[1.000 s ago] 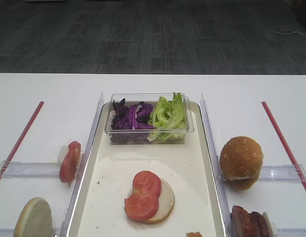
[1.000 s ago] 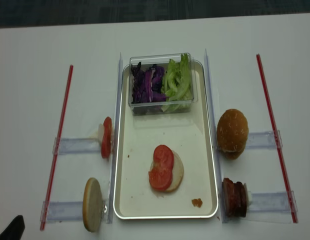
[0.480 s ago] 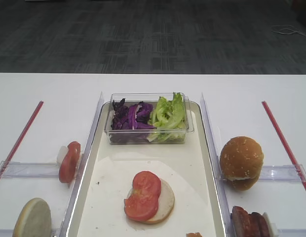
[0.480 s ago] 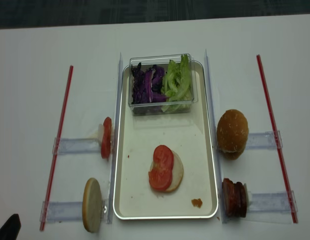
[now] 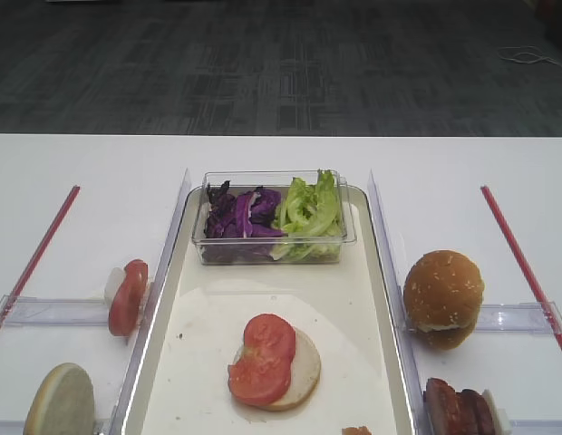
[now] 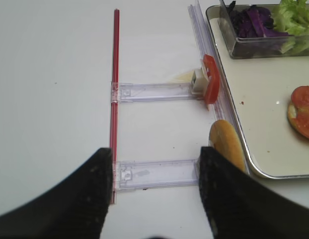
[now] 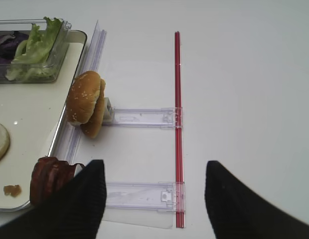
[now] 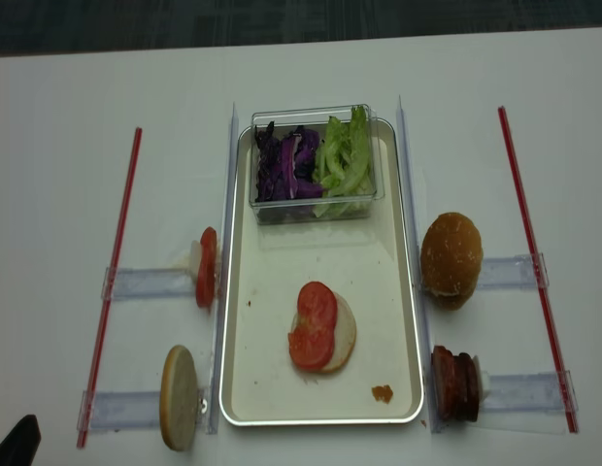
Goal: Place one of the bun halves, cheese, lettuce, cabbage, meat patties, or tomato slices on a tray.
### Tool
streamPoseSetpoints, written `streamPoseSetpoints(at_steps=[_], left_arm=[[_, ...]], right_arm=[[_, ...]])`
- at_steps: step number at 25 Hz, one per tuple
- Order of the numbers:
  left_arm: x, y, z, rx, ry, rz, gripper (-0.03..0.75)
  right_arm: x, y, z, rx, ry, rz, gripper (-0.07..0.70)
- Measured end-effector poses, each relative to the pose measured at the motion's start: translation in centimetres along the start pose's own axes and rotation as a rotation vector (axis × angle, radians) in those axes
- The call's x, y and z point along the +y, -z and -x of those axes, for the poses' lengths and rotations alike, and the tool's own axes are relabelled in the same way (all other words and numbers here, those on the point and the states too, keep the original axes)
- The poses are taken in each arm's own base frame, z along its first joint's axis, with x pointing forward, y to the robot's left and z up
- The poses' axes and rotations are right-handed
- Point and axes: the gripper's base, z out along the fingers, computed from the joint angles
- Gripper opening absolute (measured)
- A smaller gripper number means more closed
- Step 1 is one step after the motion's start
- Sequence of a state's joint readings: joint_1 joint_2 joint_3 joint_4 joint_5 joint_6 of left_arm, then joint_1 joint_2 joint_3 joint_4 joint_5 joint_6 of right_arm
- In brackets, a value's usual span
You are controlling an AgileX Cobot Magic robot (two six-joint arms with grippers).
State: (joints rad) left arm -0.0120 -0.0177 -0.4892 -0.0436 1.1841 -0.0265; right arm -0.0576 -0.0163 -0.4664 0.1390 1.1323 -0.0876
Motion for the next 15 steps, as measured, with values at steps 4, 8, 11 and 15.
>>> streamPoseSetpoints(at_steps=[4,8,11,15], left_arm=[[0.00,0.00,0.00,0.000,0.000,0.000,0.371],[0.00,0.00,0.00,0.000,0.002,0.000,0.371],[0.00,0.00,0.00,0.000,0.002,0.000,0.371],[0.00,0.00,0.00,0.000,0.002,0.000,0.371]], right_arm=[[0.00,0.00,0.00,0.000,0.000,0.000,0.452],[0.00,0.00,0.00,0.000,0.000,0.000,0.452],[0.00,0.00,0.00,0.000,0.000,0.000,0.452],[0.00,0.00,0.00,0.000,0.000,0.000,0.452]])
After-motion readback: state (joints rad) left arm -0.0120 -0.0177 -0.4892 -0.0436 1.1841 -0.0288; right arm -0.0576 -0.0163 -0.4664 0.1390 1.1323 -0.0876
